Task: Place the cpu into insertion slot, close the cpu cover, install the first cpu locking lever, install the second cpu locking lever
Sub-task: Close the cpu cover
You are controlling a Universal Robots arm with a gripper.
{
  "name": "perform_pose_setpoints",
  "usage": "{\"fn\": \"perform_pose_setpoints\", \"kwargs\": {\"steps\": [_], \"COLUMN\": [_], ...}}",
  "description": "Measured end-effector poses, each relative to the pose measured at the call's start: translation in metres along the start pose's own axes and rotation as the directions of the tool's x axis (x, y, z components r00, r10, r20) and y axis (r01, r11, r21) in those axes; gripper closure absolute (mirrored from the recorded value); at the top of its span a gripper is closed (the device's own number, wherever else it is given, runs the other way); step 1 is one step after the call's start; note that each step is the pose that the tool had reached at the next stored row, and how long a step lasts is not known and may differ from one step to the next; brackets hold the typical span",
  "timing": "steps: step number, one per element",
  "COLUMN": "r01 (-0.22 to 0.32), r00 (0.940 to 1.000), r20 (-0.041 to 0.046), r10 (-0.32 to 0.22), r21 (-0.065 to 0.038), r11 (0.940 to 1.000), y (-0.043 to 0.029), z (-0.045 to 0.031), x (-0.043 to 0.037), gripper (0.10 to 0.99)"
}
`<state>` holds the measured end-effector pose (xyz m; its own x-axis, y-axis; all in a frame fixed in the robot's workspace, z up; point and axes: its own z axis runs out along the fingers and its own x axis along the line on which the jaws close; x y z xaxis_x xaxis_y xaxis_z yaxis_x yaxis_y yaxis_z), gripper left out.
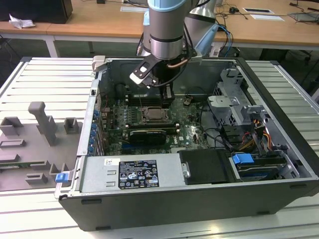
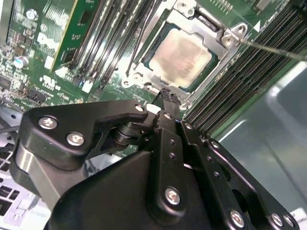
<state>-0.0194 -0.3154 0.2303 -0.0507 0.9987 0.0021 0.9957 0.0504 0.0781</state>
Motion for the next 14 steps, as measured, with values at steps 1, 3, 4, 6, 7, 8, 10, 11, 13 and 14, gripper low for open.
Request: {"fn": "perform_pose_setpoints", "kwargs": {"steps": [1,3,4,6,7,8,10,11,13,14], "r01": [0.000,0.000,0.001,0.005,0.004,0.004,0.004,0.004,0.004,0.004], "r00": [1.0000,1.0000,1.0000,1.0000,1.0000,1.0000,1.0000,1.0000,1.0000,1.0000], "r20": [0.0005,0.0035,0.0036,0.0038,0.0038,0.0035,0.0035,0.0032,0.0029,0.0029], "r10": [0.000,0.000,-0.001,-0.004,-0.004,-0.004,-0.004,-0.004,-0.004,-0.004], "r21": [0.000,0.000,-0.001,-0.005,-0.006,-0.007,-0.007,-0.007,-0.007,-0.007], "r11": [1.0000,1.0000,1.0000,1.0000,1.0000,1.0000,1.0000,1.0000,1.0000,1.0000], "y": [-0.0057,-0.0108,-0.0111,-0.0145,-0.0167,-0.0201,-0.0237,-0.0250,-0.0268,-0.0272], "z": [0.0013,0.0030,0.0047,0.0061,0.0061,0.0059,0.0056,0.0055,0.0054,0.0053], "x": [0.0003,0.0006,0.0006,0.0007,0.0008,0.0010,0.0012,0.0013,0.0014,0.0014], "gripper": [0.980,0.980,0.980,0.980,0.980,0.980,0.980,0.980,0.980,0.980]}}
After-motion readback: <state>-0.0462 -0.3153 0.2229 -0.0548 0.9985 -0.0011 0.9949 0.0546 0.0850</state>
